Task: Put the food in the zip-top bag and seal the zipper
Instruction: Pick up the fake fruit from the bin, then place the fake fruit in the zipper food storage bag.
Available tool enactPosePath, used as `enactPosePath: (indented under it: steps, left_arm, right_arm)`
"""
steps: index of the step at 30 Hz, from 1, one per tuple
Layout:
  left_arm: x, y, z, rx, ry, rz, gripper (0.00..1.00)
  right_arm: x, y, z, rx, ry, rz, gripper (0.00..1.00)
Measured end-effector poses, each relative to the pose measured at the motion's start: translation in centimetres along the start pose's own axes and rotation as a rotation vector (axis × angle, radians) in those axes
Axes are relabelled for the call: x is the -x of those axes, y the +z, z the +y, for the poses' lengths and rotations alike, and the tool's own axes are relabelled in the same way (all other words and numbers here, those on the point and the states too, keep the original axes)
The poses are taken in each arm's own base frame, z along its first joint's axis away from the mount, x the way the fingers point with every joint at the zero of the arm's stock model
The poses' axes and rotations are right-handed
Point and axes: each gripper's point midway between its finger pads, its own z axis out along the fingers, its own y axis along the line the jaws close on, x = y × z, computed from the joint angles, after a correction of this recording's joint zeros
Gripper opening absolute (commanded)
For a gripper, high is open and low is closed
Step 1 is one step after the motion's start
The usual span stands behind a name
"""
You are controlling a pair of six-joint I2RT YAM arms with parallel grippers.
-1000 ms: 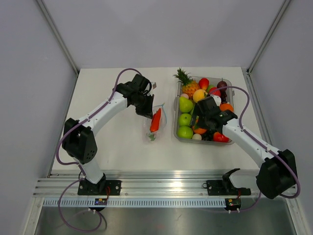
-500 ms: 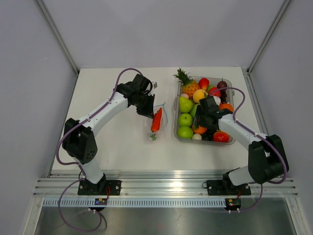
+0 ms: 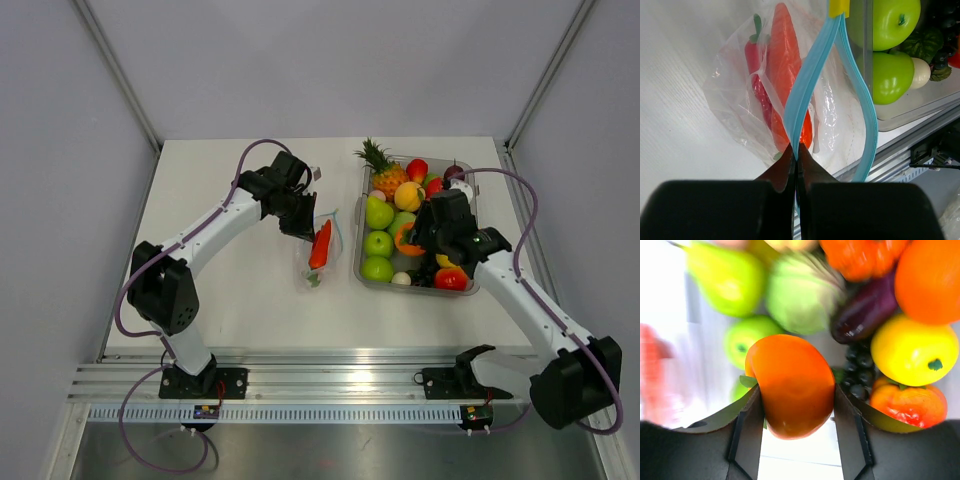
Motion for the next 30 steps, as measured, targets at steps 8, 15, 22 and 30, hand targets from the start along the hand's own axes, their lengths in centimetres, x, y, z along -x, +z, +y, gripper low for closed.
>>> enactPosePath:
  steps: [8,15,22,30]
  left_arm:
    - [0.0,0.0,0.0,0.0,0.0,0.0,0.0]
    - [-0.4,0.2,0.2,0.004,-0.004,0.012,0.0]
    - [-0.4,0.2,0.1,0.0,-0.004,0.012,0.0]
    - [-0.6,0.1,0.0,-0.007,-0.01,0.022,0.0]
  right_arm:
    - [3.8,-5.2,7.0,0.224,-0.014,-0.098,0.27]
    - [-0.6,-3.7,15.6,0.351,-0.146,0.023,0.27]
    - [-2.9,-1.2,17.5,0.337,-0.192,0.094,0.3]
    - [-4.3,-0.1,19.0,0.349,-0.224,0.14,0.57]
